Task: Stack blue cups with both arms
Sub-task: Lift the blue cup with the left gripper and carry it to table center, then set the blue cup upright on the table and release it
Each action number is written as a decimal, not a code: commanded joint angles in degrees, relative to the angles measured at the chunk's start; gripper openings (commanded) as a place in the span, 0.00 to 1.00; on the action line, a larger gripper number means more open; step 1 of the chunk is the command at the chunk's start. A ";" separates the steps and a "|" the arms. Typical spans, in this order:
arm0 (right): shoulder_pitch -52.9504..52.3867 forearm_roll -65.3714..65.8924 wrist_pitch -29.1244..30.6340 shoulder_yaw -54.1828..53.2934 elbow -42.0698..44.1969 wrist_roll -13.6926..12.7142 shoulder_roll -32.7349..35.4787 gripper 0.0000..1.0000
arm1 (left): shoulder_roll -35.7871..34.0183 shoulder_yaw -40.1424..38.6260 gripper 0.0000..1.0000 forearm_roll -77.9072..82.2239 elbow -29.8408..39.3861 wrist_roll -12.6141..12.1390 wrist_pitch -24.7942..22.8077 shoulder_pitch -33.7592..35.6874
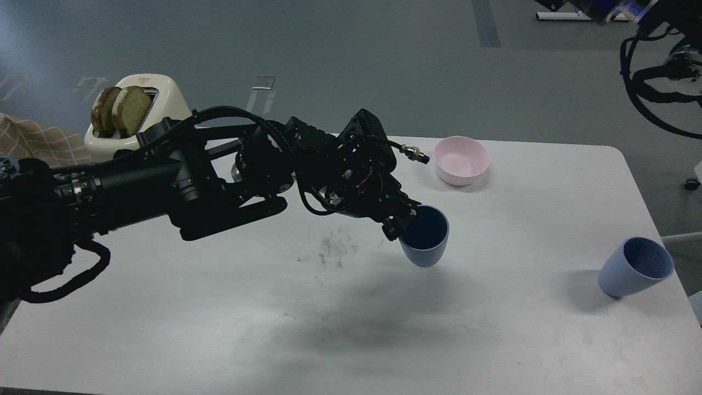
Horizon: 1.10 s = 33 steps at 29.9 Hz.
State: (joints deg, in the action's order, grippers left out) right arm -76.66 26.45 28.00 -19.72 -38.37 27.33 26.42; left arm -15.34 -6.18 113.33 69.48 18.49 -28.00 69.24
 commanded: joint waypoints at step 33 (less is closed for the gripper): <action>1.42 -0.17 0.00 0.12 0.84 0.01 -0.85 1.00 | 2.16 4.43 0.82 -1.53 -6.03 0.40 0.00 0.90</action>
State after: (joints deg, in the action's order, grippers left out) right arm -75.46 26.29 28.00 -19.60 -37.53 27.36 25.56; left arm -12.76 -1.46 112.53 63.36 18.81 -28.00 69.74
